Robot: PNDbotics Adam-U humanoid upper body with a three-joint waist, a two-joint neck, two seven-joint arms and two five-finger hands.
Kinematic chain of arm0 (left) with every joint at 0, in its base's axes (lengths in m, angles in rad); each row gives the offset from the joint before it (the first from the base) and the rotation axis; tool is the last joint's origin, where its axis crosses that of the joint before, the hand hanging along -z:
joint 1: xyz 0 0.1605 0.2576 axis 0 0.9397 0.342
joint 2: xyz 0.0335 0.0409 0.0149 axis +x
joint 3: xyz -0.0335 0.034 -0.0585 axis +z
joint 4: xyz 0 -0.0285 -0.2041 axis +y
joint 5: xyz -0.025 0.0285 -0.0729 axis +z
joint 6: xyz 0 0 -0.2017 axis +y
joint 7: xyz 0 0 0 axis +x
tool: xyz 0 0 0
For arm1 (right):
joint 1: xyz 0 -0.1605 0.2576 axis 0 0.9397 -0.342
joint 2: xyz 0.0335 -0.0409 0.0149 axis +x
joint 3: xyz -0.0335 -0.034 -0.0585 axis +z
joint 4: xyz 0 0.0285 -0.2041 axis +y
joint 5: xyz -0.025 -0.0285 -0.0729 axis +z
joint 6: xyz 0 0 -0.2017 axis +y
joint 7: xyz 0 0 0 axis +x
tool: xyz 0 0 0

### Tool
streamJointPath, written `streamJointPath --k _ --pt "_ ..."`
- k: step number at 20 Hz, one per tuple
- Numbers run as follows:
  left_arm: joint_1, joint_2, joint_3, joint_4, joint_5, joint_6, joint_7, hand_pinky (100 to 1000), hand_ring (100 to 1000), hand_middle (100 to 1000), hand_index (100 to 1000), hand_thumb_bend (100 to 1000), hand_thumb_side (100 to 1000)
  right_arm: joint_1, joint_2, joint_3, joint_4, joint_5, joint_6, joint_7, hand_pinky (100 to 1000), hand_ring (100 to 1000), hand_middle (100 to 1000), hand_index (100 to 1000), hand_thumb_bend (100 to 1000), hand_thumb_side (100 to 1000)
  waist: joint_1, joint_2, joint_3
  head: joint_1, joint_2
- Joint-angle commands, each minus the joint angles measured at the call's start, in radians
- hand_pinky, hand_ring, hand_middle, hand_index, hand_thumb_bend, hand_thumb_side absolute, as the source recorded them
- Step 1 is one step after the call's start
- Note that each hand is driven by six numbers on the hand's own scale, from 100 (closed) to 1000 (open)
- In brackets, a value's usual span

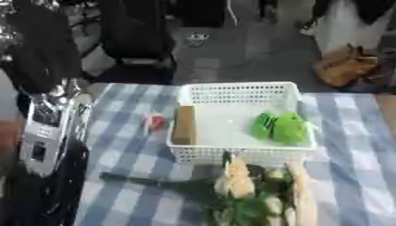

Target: Pick up objects on the table and place them in the box.

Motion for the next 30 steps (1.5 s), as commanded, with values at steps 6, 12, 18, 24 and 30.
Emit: streamJointPath --k 6,12,18,24,30 --pt "-0.016 0.004 0.009 -0.014 -0.005 -0.009 0.000 624 872 862 927 264 800 -0.008 -0.003 -0.001 -0.015 0.033 -0.011 -0.026 680 759 625 660 100 978 -0.023 0.008 -0.009 0.008 -0.010" --pt "-0.017 0.007 0.010 -0.014 -0.018 -0.006 0.000 626 876 864 930 261 794 -0.006 -0.004 -0.001 -0.015 0.041 -0.011 -0.034 678 758 625 660 100 977 -0.023 0.006 -0.011 0.005 -0.016" --pt "-0.008 0.106 0.061 -0.013 -0.269 0.130 0.053 664 916 886 948 188 694 -0.001 -0.014 -0.003 -0.015 0.046 -0.011 -0.044 678 758 625 660 100 976 -0.012 -0.003 -0.003 -0.013 -0.007" --pt "0.002 0.318 -0.024 0.068 -0.651 0.384 -0.115 723 956 921 996 100 541 0.009 -0.034 -0.002 -0.015 0.048 -0.011 -0.055 678 757 625 660 100 973 0.006 -0.018 -0.003 -0.021 0.014" --pt "-0.059 0.462 -0.131 0.270 -0.675 0.378 -0.531 781 976 941 1000 100 523 0.018 -0.046 0.003 -0.015 0.043 -0.011 -0.055 678 757 625 659 100 975 0.013 -0.031 -0.005 -0.015 0.036"
